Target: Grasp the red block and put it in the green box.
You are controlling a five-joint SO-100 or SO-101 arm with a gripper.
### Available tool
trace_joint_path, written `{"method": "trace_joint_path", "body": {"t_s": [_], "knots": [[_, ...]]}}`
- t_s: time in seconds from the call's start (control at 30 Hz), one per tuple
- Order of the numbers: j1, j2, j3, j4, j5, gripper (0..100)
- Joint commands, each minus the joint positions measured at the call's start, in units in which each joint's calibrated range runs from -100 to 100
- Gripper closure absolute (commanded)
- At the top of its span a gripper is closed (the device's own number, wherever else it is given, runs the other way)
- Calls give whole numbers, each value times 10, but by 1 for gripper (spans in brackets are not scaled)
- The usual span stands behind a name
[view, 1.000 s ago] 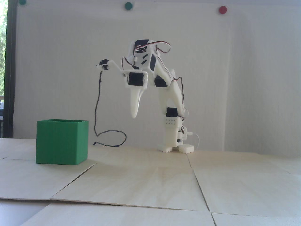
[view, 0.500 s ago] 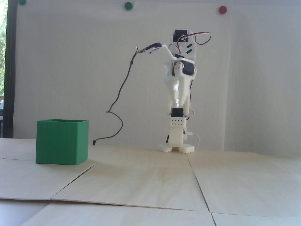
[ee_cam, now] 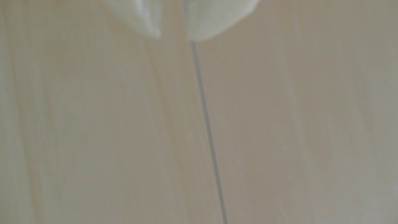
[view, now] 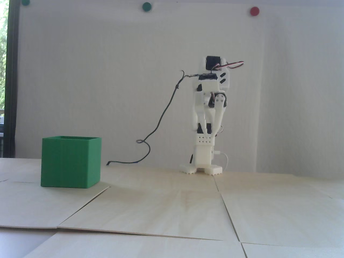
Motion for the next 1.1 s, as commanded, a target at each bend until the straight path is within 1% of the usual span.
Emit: {"method": "trace_joint_path", "body": {"t_s": [0.0,0.07,0.17,0.27,0.37,0.43,0.63,0.73,0.77,0.83,1.07], "knots": [[-3,-280,318,-204,7,98],[-3,-365,419,-262,8,98],[-2,-445,503,-295,22,98],[-2,-532,591,-316,30,98],[11,-616,660,-310,43,98],[18,-645,676,-277,47,98],[18,-641,672,-195,48,98],[19,-641,672,-113,47,98],[19,-641,672,-71,43,98],[15,-640,668,-30,43,98],[16,-641,668,-36,43,98]]}}
